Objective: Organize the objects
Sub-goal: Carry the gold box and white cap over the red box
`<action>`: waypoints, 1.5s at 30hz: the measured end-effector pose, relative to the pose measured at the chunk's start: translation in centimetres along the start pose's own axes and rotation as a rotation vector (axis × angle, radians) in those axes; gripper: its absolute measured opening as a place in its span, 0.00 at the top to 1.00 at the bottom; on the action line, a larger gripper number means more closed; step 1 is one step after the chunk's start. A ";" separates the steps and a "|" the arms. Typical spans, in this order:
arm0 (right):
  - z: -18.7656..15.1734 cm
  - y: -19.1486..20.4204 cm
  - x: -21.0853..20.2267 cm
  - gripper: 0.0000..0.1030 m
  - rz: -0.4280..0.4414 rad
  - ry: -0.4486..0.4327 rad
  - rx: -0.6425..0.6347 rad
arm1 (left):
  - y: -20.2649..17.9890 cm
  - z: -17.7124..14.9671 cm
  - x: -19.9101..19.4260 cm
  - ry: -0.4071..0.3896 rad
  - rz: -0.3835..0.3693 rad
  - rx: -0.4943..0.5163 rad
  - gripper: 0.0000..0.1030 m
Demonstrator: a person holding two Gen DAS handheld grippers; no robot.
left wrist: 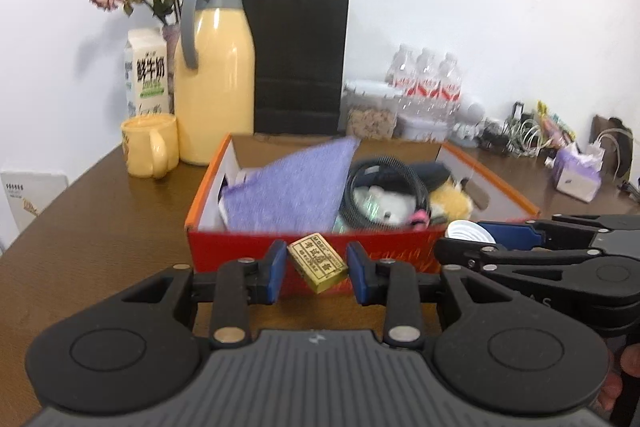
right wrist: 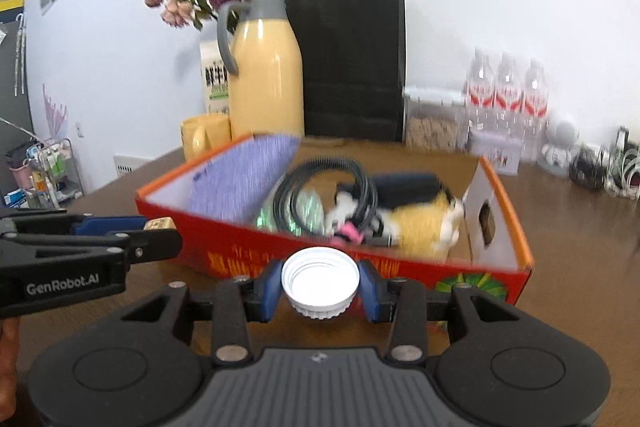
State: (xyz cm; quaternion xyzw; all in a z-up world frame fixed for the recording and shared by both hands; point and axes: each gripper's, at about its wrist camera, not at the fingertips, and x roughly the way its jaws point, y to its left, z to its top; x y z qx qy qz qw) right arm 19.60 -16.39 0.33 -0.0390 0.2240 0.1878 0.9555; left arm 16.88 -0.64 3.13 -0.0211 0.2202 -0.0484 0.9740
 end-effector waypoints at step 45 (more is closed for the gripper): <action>7.4 -4.5 10.0 0.11 -0.035 -0.033 0.005 | 0.2 8.8 12.0 -0.081 0.111 -0.022 0.00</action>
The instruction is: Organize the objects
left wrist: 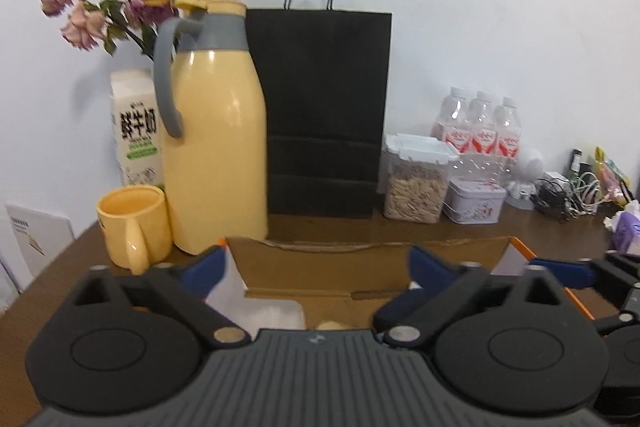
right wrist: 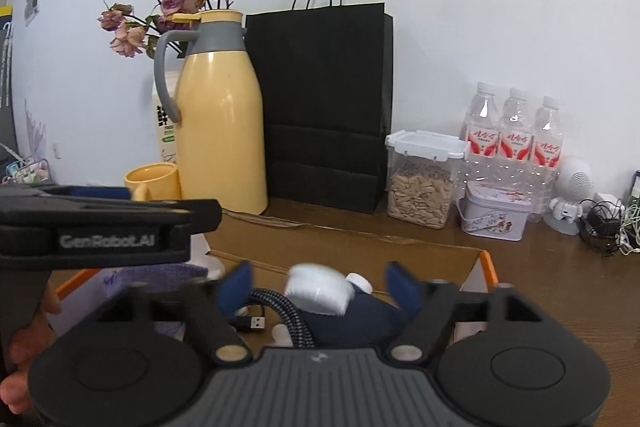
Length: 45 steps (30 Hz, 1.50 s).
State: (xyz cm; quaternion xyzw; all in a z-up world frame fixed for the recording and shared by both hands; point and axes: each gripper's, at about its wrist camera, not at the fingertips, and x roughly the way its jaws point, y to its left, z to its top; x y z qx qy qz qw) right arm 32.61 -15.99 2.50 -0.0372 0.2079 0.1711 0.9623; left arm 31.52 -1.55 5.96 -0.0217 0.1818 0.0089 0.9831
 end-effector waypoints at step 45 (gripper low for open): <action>-6.0 3.9 -18.7 0.00 -0.053 0.008 0.045 | 2.4 -5.8 -19.1 0.035 0.046 0.007 0.00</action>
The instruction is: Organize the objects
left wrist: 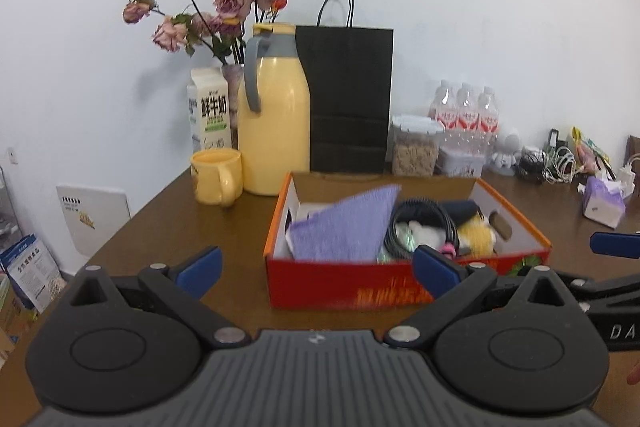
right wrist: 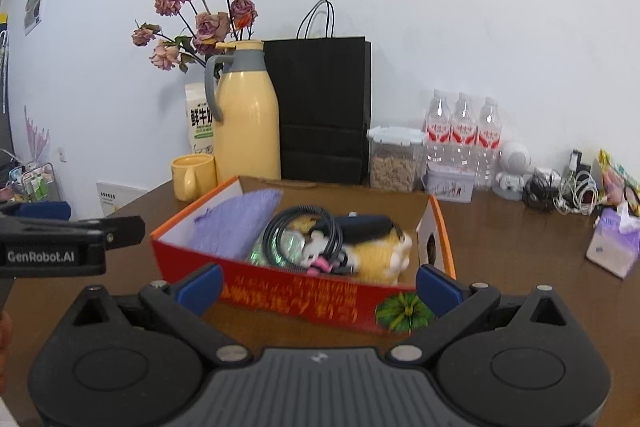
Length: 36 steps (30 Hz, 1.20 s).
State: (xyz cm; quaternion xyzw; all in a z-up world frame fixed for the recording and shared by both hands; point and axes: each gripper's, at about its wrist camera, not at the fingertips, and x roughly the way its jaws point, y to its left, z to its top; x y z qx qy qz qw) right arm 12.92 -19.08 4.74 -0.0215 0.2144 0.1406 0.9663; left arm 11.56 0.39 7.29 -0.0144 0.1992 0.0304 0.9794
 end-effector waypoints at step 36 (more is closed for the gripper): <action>-3.9 -0.3 -0.1 0.00 -0.027 0.108 0.048 | 0.9 -4.5 -0.9 0.118 0.027 0.004 0.00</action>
